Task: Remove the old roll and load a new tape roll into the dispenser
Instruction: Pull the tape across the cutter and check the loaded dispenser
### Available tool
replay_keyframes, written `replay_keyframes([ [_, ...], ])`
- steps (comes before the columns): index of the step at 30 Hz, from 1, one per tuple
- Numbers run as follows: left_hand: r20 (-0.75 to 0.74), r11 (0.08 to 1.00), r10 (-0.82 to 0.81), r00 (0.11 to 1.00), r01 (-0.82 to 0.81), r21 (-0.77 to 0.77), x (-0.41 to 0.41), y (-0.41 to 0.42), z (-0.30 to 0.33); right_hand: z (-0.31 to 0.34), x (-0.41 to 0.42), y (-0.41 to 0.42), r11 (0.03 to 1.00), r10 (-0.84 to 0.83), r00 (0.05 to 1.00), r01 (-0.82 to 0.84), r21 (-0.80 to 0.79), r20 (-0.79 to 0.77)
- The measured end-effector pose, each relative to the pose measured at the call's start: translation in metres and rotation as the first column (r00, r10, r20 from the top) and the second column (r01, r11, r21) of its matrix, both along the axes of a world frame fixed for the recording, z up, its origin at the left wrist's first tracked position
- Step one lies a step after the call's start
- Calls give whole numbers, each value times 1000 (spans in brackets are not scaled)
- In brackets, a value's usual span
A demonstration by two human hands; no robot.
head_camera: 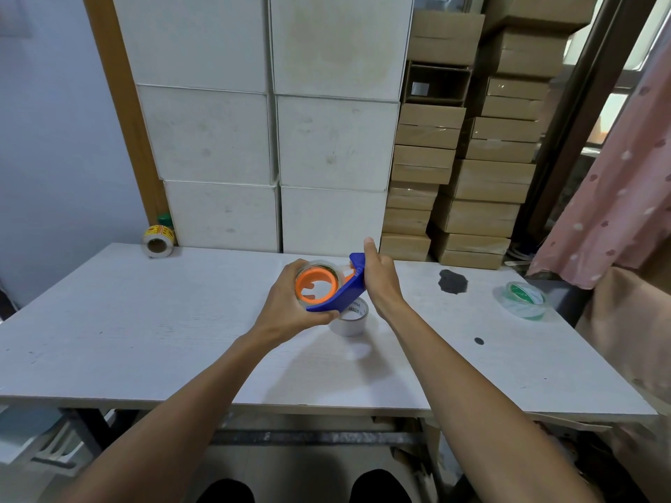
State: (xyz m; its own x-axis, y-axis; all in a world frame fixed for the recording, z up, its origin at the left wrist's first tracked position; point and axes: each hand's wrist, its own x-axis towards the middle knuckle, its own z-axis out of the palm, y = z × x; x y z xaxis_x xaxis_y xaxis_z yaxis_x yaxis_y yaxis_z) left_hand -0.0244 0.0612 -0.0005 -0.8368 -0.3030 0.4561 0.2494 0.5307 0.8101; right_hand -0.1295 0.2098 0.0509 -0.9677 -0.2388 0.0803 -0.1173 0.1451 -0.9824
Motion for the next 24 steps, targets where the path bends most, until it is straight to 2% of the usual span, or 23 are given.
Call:
replay_keyframes([
  [8, -12, 1000, 9, 1000, -9, 18, -2, -3, 4, 5, 5, 1, 1000, -3, 998, 3, -4, -64],
  [20, -7, 999, -21, 1000, 20, -31, 3, 2, 8, 5, 6, 0, 999, -46, 998, 46, -15, -47],
  [24, -7, 1000, -23, 1000, 23, -10, 3, 0, 8, 2, 5, 0, 996, -66, 995, 60, -70, -79],
])
